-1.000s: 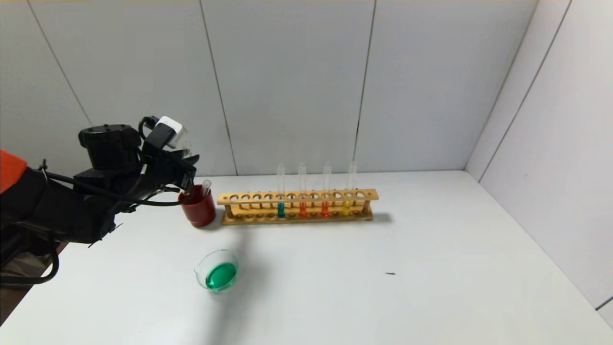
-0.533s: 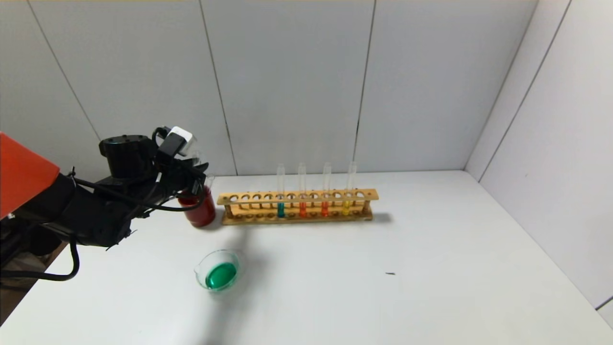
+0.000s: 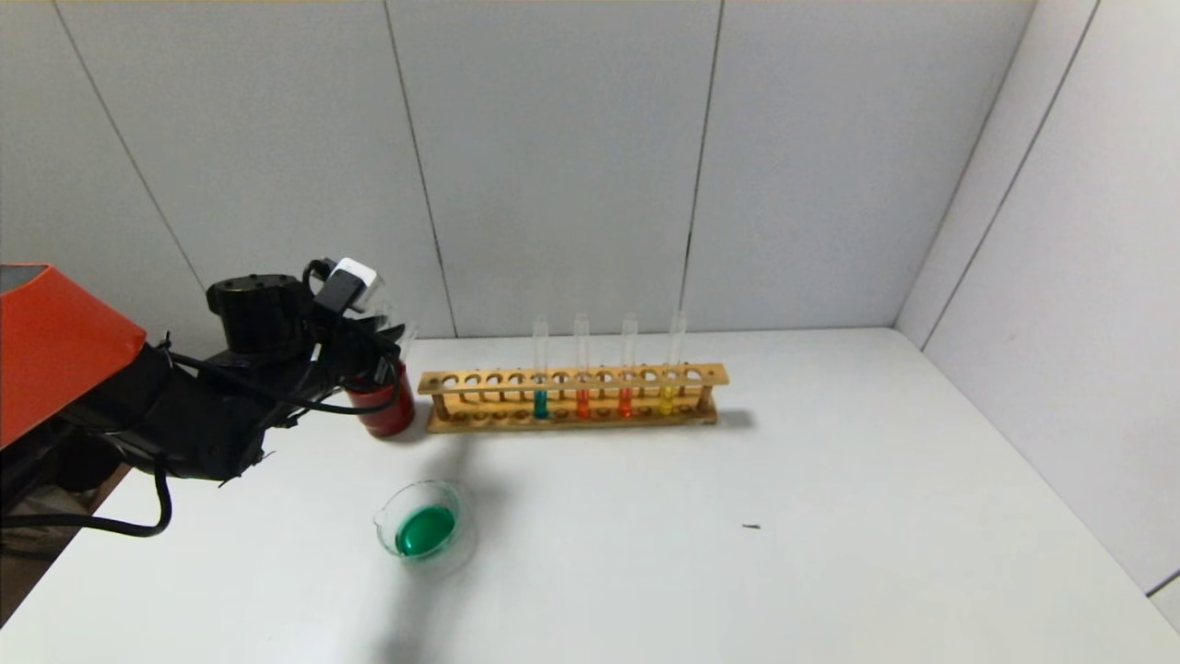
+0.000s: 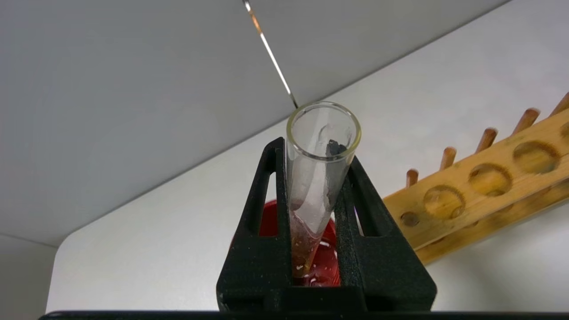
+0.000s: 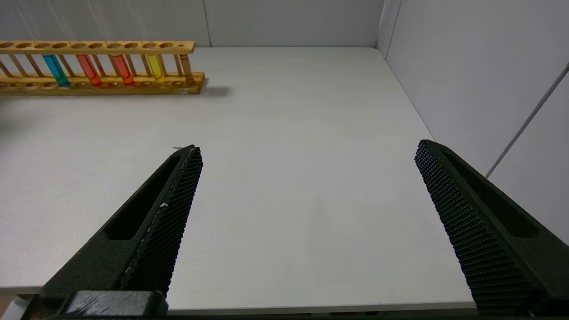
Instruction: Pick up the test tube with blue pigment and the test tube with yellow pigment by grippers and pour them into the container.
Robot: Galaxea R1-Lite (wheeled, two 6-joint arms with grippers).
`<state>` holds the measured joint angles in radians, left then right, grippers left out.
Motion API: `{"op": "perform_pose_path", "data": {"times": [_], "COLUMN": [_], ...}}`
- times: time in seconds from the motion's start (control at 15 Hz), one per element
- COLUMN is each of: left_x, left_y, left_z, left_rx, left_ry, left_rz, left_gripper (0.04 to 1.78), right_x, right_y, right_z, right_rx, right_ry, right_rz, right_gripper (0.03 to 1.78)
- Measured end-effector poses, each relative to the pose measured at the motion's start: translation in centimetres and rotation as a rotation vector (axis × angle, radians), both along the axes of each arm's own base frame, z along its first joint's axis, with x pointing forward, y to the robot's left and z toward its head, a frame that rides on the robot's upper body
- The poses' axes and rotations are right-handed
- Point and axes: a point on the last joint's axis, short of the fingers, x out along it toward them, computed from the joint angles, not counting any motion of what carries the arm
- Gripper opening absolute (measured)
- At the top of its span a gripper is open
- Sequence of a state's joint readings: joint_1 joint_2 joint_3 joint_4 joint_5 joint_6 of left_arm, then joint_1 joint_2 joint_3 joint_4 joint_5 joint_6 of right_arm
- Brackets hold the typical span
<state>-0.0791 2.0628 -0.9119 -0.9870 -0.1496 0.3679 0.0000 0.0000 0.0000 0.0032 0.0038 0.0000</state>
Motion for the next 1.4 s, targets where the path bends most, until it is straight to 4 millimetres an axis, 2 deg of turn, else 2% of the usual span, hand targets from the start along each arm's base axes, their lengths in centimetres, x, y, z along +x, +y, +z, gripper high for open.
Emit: {"op": "perform_pose_path", "data": {"times": [0.2, 0.4, 0.53, 0.8, 1.0, 1.2, 1.4], "left_x": [0.0, 0.1, 0.3, 0.4, 0.4, 0.2, -0.8], "left_y": [0.1, 0.0, 0.0, 0.0, 0.0, 0.0, 0.1], "left_z": [-0.6, -0.8, -0.7, -0.8, -0.4, 0.8, 3.7], "left_rx": [-0.001, -0.001, -0.002, -0.003, -0.001, 0.001, 0.003], "left_ry": [0.02, 0.019, -0.01, -0.034, -0.046, -0.08, -0.152], "left_rz": [0.002, 0.001, 0.002, 0.001, 0.002, 0.003, 0.006], "left_gripper": [0.32, 0.43, 0.63, 1.3, 1.63, 1.75, 1.74], "right_x": [0.0, 0.0, 0.0, 0.0, 0.0, 0.0, 0.0], "right_y": [0.0, 0.0, 0.0, 0.0, 0.0, 0.0, 0.0], "right_z": [0.0, 0.0, 0.0, 0.0, 0.0, 0.0, 0.0], "right_rx": [0.0, 0.0, 0.0, 0.0, 0.0, 0.0, 0.0], "right_ry": [0.0, 0.0, 0.0, 0.0, 0.0, 0.0, 0.0], "right_rz": [0.0, 0.0, 0.0, 0.0, 0.0, 0.0, 0.0], "right_gripper": [1.75, 1.75, 1.75, 1.75, 1.75, 1.75, 1.75]}}
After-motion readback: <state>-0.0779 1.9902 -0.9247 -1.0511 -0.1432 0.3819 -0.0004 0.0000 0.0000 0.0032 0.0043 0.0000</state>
